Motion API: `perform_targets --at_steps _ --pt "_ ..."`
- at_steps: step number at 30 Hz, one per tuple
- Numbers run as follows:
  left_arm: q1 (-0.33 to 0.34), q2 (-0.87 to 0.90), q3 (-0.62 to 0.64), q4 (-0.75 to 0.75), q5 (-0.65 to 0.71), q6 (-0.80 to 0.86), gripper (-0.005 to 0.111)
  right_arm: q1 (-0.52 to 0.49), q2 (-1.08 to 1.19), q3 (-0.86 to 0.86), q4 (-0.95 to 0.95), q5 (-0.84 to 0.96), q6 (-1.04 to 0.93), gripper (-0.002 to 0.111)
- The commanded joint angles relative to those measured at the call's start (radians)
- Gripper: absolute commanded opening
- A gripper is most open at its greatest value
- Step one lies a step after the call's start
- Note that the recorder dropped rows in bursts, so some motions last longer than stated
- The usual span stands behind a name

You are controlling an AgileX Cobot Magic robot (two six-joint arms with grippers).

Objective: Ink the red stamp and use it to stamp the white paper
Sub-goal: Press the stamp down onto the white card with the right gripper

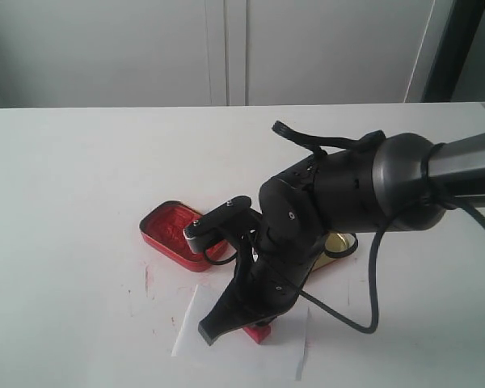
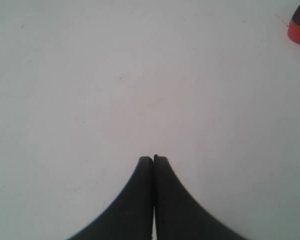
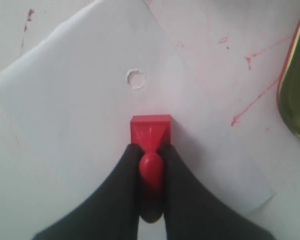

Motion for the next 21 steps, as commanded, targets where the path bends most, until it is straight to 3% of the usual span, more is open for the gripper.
perform_targets --at_steps 1,21 --pt "-0.01 -0.004 0.007 -0.003 0.0 -0.003 0.0 0.005 0.103 0.05 0.007 -0.016 0.027 0.0" --pt "-0.01 -0.004 0.007 -0.003 0.0 -0.003 0.0 0.007 0.115 0.05 0.059 -0.045 0.006 0.0"
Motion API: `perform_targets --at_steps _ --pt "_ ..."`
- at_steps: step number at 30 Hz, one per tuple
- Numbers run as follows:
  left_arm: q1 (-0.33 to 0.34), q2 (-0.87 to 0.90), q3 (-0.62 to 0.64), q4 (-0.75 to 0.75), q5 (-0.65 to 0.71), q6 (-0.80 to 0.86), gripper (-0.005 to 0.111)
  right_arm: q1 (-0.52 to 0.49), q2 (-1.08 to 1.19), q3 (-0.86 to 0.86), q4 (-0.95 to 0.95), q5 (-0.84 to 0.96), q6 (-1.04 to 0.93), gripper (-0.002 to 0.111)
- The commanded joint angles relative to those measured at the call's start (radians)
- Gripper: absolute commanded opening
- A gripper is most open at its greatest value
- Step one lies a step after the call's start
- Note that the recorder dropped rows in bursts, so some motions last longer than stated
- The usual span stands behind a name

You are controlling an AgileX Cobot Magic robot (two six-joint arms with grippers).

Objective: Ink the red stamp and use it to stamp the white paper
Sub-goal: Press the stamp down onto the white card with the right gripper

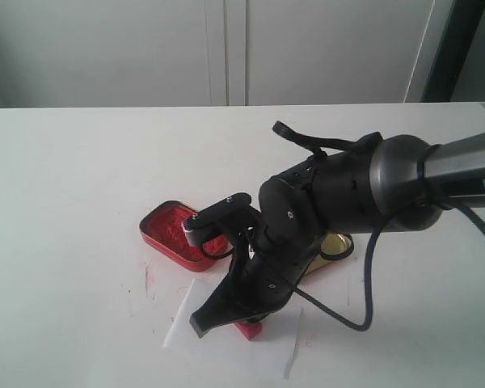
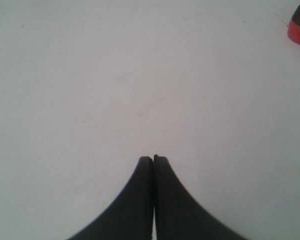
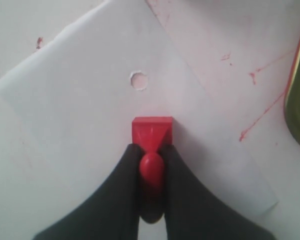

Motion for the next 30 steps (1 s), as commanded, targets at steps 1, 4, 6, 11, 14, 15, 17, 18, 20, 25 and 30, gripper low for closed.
perform_targets --at_steps 1,4,6,11,14,15,17,18,20,25,30 --pt "-0.01 -0.004 0.007 -0.003 0.0 -0.003 0.0 0.007 0.092 0.05 0.001 -0.002 -0.005 0.0" --pt "-0.01 -0.004 0.007 -0.003 0.0 -0.003 0.0 0.004 0.063 0.05 -0.024 -0.002 -0.003 0.0" --pt "-0.01 -0.004 0.007 -0.003 0.0 -0.003 0.0 0.004 0.031 0.05 -0.075 -0.002 0.04 0.0" --pt "-0.01 -0.004 0.007 -0.003 0.0 -0.003 0.0 0.004 0.003 0.05 -0.174 -0.022 0.146 0.0" --pt "-0.01 -0.004 0.007 -0.003 0.0 -0.003 0.0 0.004 -0.001 0.05 -0.174 -0.057 0.172 0.0" --pt "-0.01 -0.004 0.007 -0.003 0.0 -0.003 0.0 0.004 -0.007 0.05 -0.174 -0.064 0.18 0.0" --pt "-0.01 -0.004 0.007 -0.003 0.0 -0.003 0.0 0.004 -0.029 0.05 -0.174 -0.072 0.183 0.0" --pt "-0.01 -0.004 0.007 -0.003 0.0 -0.003 0.0 0.004 -0.042 0.05 -0.174 -0.075 0.185 0.0" --pt "-0.01 -0.004 0.007 -0.003 0.0 -0.003 0.0 0.004 -0.074 0.05 -0.174 -0.086 0.193 0.0" --pt "-0.01 -0.004 0.007 -0.003 0.0 -0.003 0.0 0.004 -0.106 0.05 -0.174 -0.115 0.206 0.0" --pt "-0.01 -0.004 0.007 -0.003 0.0 -0.003 0.0 0.004 -0.122 0.05 -0.174 -0.156 0.222 0.0"
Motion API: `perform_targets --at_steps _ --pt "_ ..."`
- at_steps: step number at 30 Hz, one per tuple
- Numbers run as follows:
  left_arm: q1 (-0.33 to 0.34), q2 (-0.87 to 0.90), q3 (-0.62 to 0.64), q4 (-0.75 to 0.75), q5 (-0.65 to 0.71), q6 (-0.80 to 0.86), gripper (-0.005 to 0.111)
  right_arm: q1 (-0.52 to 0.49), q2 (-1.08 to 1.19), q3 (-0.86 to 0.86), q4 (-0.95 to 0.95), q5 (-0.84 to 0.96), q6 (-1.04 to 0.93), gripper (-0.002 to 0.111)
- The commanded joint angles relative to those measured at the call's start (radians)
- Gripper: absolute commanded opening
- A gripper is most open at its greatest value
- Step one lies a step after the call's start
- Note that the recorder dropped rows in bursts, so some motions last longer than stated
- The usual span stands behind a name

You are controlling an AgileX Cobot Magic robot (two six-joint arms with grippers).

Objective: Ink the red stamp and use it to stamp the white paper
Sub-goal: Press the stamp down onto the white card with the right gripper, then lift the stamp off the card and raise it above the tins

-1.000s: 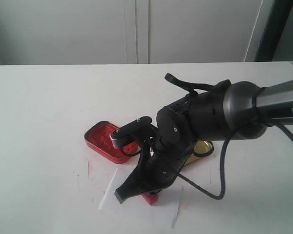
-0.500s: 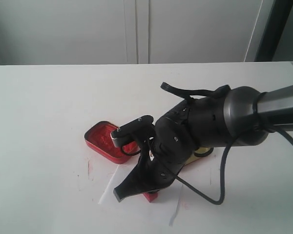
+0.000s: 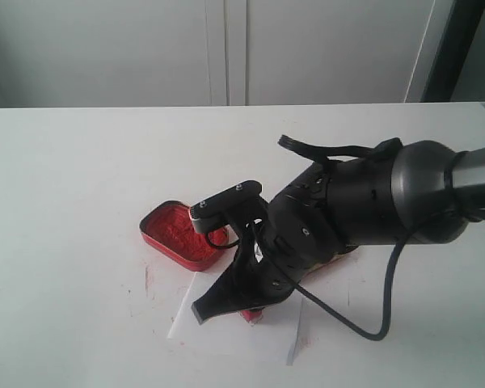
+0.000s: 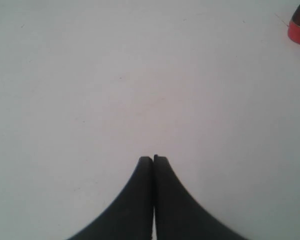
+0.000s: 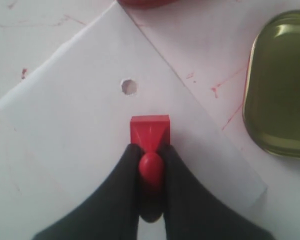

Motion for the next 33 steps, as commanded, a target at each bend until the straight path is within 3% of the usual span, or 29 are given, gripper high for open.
perform_targets --at_steps 1,20,29,33 --pt "-0.01 -0.004 0.007 -0.003 0.0 -0.003 0.0 -0.005 -0.023 0.005 -0.011 -0.046 0.019 0.0" --pt "-0.01 -0.004 0.007 -0.003 0.0 -0.003 0.0 -0.01 -0.104 0.005 -0.022 -0.086 0.048 0.0" --pt "-0.01 -0.004 0.007 -0.003 0.0 -0.003 0.0 -0.12 -0.104 0.005 0.186 -0.104 -0.087 0.0" --pt "-0.01 -0.004 0.007 -0.003 0.0 -0.003 0.0 -0.189 -0.104 0.005 0.406 -0.104 -0.275 0.0"
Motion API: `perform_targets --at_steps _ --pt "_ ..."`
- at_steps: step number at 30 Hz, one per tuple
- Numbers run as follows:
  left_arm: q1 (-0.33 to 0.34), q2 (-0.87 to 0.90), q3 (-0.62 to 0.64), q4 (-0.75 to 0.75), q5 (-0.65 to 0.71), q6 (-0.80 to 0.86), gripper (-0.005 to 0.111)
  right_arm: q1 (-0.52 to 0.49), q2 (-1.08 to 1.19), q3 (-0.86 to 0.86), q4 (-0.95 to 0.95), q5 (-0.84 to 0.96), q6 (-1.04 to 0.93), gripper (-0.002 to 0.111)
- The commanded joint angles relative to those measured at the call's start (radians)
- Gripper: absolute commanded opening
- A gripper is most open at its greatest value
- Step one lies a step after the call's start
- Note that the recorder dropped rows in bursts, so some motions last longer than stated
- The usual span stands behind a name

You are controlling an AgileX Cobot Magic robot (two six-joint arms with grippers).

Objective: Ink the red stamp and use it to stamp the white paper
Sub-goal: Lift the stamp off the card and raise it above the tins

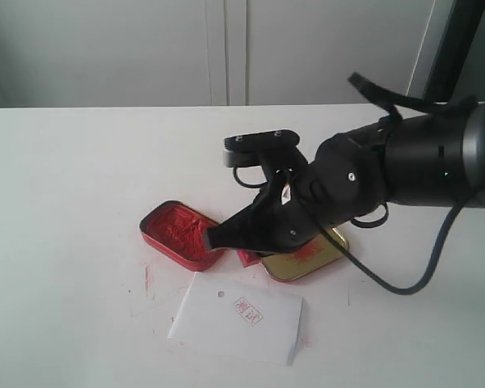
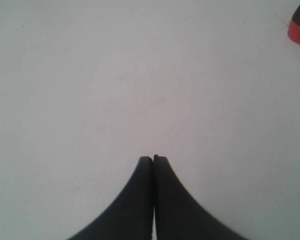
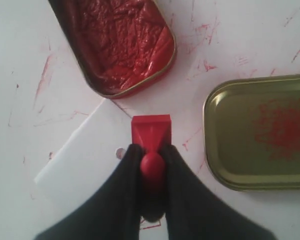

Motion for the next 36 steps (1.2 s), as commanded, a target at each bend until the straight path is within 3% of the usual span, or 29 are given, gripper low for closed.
perform_targets --at_steps 1,5,12,19,36 --pt "-0.01 -0.004 0.007 -0.003 0.0 -0.003 0.0 -0.083 -0.01 0.003 0.254 -0.008 -0.235 0.0" --pt "-0.01 -0.004 0.007 -0.003 0.0 -0.003 0.0 -0.166 -0.001 -0.009 0.518 0.045 -0.477 0.0" --pt "-0.01 -0.004 0.007 -0.003 0.0 -0.003 0.0 -0.289 0.075 -0.111 0.717 0.186 -0.662 0.0" --pt "-0.01 -0.004 0.007 -0.003 0.0 -0.003 0.0 -0.373 0.213 -0.254 0.908 0.363 -0.777 0.0" --pt "-0.01 -0.004 0.007 -0.003 0.0 -0.003 0.0 -0.43 0.485 -0.426 1.11 0.434 -0.831 0.0"
